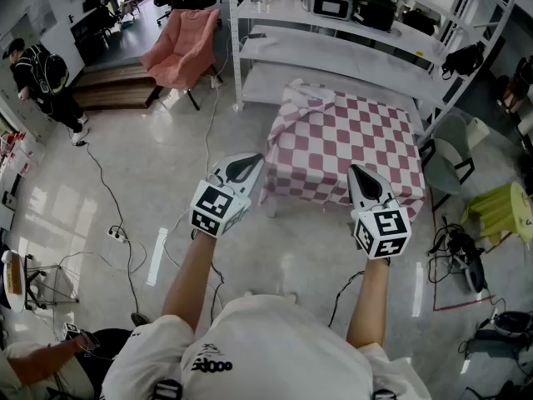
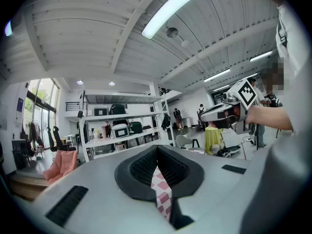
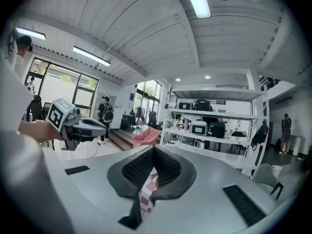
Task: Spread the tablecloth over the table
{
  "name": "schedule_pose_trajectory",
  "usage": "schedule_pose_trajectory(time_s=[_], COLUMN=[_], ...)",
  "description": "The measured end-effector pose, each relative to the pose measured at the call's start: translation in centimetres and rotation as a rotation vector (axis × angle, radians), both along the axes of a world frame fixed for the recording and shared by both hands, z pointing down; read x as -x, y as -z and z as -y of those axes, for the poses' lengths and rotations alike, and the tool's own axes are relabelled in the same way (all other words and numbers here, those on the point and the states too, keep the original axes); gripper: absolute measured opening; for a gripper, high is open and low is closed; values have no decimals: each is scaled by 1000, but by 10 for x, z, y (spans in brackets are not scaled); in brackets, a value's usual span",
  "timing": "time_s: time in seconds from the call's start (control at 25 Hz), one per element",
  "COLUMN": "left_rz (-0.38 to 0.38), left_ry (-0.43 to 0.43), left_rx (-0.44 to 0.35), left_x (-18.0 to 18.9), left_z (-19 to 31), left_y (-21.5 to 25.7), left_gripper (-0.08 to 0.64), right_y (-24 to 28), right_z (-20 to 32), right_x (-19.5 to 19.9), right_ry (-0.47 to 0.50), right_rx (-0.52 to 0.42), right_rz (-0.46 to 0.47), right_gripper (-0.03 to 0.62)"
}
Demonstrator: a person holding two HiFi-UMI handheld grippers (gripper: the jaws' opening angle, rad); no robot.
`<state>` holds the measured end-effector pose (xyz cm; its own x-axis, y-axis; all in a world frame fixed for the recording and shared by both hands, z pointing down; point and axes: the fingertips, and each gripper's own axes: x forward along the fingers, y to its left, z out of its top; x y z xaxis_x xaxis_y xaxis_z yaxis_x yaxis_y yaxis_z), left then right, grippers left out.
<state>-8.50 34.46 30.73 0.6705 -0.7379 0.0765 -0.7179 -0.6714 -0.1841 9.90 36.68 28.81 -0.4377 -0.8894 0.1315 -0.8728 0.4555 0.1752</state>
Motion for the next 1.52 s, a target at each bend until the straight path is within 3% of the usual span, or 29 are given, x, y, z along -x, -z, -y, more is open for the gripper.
schedule_pose_trajectory(time_s=[0.4, 0.96, 1.24, 1.52], left_rz=[15, 30, 36, 61], left_ry=[-40, -96, -90, -71], left_rx=[12, 43, 72, 88], left_x=[12, 44, 29, -21], left_z=[9, 33, 89, 191], left_y=[-9, -40, -55, -60], left_gripper=[28, 28, 28, 28], right_y=[6, -24, -39, -43], right_z=[6, 23, 84, 194], right_x=[15, 54, 41, -10], right_ry=[-45, -57, -52, -56], right_rx=[-39, 5, 14, 7], right_rz=[21, -1, 5, 30], right_gripper=[15, 15, 15, 15])
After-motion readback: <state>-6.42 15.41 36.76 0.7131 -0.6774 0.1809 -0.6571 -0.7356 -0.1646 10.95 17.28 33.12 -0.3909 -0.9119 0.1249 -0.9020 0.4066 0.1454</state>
